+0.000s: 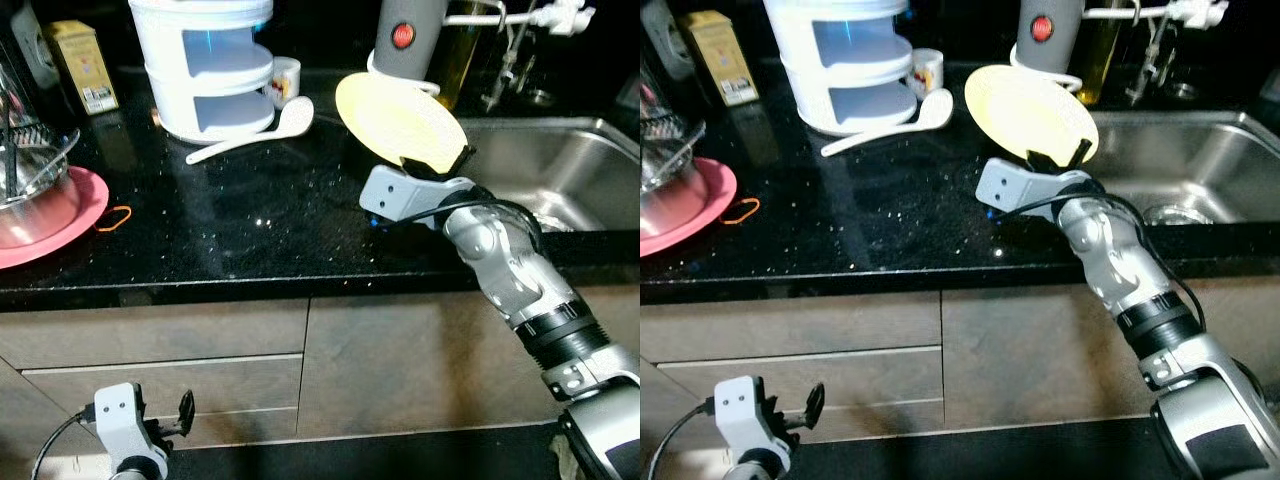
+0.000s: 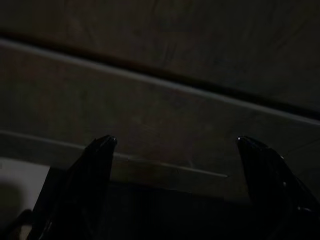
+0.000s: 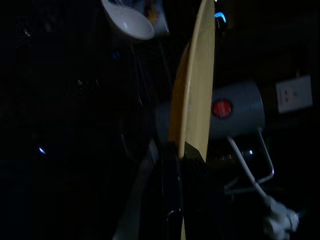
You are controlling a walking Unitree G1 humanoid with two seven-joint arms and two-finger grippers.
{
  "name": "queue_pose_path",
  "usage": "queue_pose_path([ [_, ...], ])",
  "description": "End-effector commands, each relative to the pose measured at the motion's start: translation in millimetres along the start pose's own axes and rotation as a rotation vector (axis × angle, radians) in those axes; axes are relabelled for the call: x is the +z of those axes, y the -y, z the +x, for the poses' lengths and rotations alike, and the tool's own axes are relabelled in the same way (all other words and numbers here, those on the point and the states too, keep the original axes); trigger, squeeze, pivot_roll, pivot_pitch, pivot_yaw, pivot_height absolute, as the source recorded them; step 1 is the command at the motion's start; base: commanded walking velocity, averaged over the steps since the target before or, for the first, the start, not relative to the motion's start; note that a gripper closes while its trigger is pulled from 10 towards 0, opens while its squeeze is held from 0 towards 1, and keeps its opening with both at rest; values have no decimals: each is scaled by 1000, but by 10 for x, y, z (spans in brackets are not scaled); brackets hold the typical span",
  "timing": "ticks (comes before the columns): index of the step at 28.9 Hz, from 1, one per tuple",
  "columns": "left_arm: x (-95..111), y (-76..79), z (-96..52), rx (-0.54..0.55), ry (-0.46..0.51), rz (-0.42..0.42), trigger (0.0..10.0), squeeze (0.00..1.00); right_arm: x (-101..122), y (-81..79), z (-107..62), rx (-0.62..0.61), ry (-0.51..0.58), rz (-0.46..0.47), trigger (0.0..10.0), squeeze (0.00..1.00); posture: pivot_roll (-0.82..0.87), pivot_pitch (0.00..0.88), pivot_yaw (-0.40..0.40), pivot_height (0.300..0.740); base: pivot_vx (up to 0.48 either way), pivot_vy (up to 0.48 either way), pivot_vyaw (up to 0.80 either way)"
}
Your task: Kitchen organization
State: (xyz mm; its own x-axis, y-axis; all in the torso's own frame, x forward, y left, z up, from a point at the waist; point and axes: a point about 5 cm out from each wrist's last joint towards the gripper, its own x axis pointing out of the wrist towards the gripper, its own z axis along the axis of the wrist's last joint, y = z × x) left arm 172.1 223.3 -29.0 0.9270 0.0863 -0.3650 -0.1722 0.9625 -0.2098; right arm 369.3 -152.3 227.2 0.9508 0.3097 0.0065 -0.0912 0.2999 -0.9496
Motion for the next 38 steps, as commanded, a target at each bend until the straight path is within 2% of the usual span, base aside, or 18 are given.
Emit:
queue_pose_path([
  [1, -31, 9, -16, -1, -18, 5, 10000, 0, -45, 17, -10, -1, -16, -10, 10000, 0, 39, 0, -71, 732, 0, -356, 0],
  [38, -44, 9, -14, -4, -26, 5, 10000, 0, -36, -22, -3, 24, -13, 2, 10000, 0, 37, 0, -72, 732, 0, -352, 0],
])
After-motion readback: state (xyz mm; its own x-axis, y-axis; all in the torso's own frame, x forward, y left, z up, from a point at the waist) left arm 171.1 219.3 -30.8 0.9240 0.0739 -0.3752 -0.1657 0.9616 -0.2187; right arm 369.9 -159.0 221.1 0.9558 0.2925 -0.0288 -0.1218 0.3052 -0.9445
